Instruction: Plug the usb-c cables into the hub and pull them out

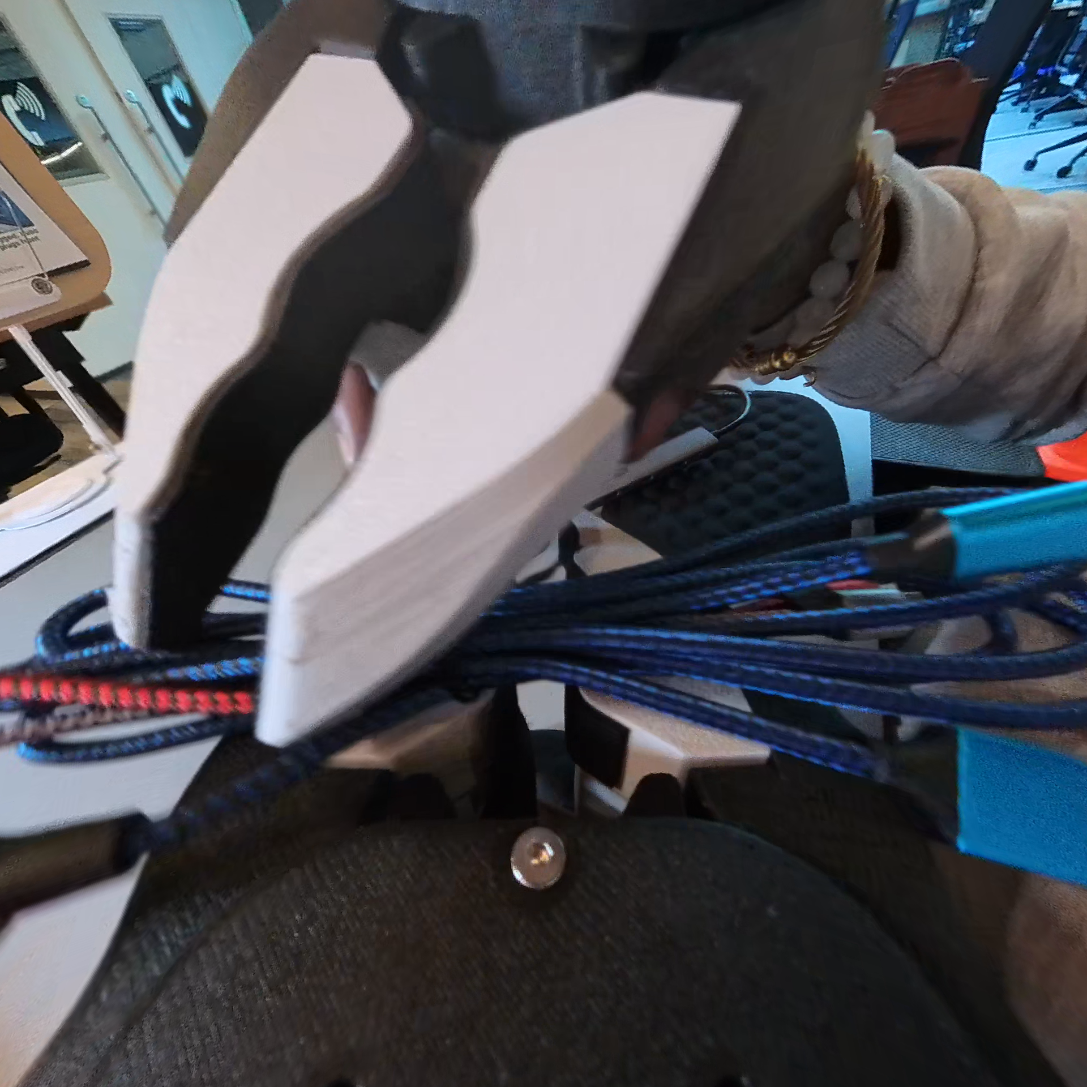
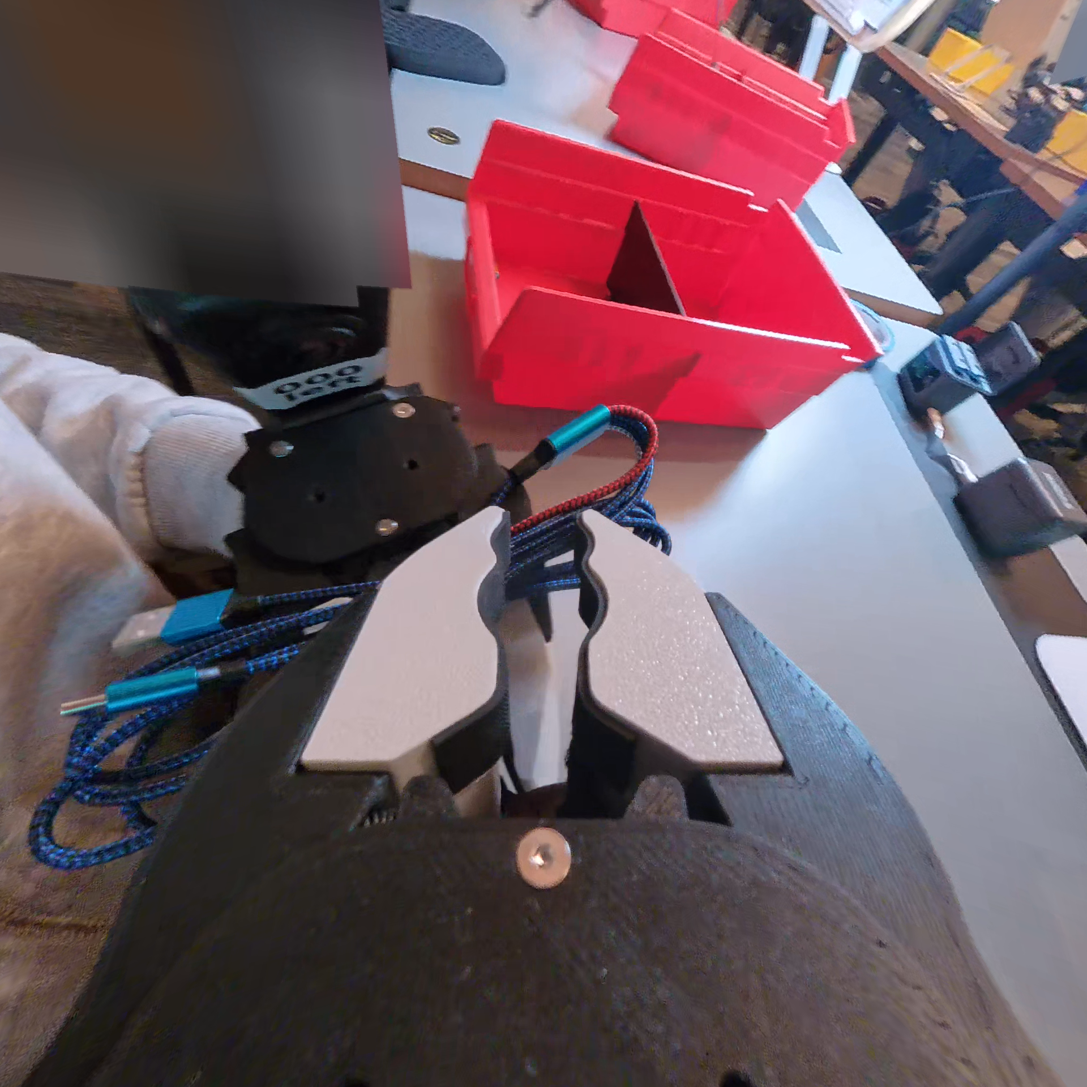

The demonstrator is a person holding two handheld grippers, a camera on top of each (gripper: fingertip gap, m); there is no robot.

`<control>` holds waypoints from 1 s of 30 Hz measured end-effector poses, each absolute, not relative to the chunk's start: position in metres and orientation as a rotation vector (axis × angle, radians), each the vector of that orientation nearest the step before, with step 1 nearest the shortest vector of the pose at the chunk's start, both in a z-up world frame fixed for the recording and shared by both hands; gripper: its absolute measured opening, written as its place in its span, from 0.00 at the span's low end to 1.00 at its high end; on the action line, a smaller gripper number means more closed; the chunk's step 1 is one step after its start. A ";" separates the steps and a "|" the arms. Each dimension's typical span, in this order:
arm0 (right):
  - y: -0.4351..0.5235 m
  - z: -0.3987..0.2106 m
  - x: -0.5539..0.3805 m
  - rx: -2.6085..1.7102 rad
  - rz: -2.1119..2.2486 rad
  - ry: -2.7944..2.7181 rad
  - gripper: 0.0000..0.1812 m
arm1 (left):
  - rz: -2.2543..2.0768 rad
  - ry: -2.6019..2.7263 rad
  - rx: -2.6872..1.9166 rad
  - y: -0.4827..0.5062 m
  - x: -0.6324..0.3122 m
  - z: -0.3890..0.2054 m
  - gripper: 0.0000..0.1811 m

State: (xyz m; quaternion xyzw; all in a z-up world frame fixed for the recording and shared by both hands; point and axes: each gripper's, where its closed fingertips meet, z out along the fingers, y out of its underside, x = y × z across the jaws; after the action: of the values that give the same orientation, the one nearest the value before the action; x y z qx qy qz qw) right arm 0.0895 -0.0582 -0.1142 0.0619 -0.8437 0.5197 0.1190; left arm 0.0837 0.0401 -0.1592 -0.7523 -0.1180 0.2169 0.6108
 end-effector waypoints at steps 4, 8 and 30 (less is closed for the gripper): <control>-0.057 -0.114 0.083 0.145 1.500 -2.435 0.10 | 0.514 -0.252 -1.744 0.041 0.086 -0.160 0.28; -0.048 -0.097 0.083 0.070 1.616 -2.413 0.15 | 0.506 -0.251 -1.724 0.040 0.086 -0.157 0.03; -0.033 -0.105 0.136 0.192 1.877 -2.584 0.09 | 0.431 -0.298 -1.652 0.034 0.083 -0.150 0.06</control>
State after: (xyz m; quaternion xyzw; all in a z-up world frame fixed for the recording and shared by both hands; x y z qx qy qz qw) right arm 0.1363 -0.0331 -0.1051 0.0599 -0.8073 0.5865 -0.0288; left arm 0.0828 0.0340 -0.1504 -0.7265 -0.1308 0.1894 0.6474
